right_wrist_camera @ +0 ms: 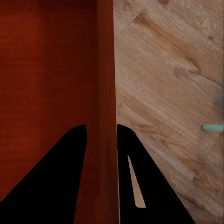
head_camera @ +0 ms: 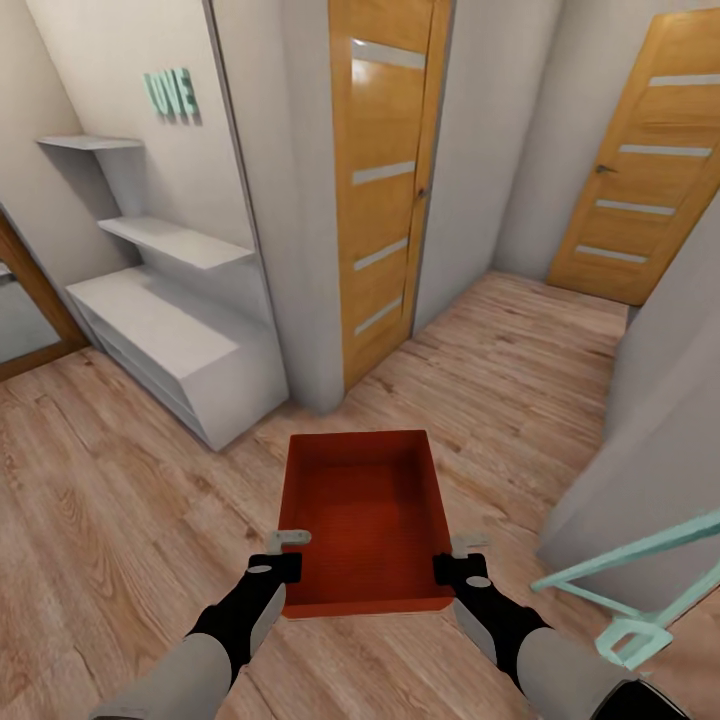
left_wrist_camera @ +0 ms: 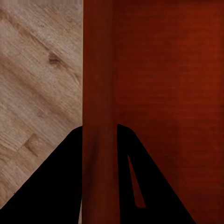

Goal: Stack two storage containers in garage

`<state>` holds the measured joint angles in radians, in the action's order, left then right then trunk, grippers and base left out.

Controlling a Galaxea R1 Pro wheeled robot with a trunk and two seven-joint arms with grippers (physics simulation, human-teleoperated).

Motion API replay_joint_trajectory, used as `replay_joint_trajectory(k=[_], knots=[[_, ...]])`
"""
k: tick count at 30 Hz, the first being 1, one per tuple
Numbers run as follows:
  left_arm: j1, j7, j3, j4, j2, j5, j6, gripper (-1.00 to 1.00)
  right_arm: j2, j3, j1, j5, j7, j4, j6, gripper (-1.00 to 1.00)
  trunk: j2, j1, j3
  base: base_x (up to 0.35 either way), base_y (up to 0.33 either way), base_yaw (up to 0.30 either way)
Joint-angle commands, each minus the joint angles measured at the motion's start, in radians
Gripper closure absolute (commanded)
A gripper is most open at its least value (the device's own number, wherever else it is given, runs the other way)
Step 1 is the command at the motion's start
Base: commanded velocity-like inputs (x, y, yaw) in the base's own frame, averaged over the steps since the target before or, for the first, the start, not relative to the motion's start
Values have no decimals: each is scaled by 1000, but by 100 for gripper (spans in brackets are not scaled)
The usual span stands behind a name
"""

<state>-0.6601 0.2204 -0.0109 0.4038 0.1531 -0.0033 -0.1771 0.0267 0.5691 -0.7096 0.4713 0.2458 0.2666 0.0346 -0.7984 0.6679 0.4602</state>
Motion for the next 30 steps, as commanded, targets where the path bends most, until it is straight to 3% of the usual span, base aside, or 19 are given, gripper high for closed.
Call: replay_joint_trajectory(k=[1, 9, 30], knots=[[0, 10, -17, -7, -21, 19, -5, 100, -45, -20, -2, -5, 6, 5, 2, 100, -1, 1, 1, 322, 0, 0], [0, 10, -18, -7, -21, 19, -5, 100, -45, -20, -2, -6, 6, 5, 2, 100, -1, 1, 1, 321, 0, -58], [0, 10, -18, -7, -21, 19, -5, 100, -45, -20, -2, -5, 6, 5, 2, 100, -1, 1, 1, 310, 0, -246]])
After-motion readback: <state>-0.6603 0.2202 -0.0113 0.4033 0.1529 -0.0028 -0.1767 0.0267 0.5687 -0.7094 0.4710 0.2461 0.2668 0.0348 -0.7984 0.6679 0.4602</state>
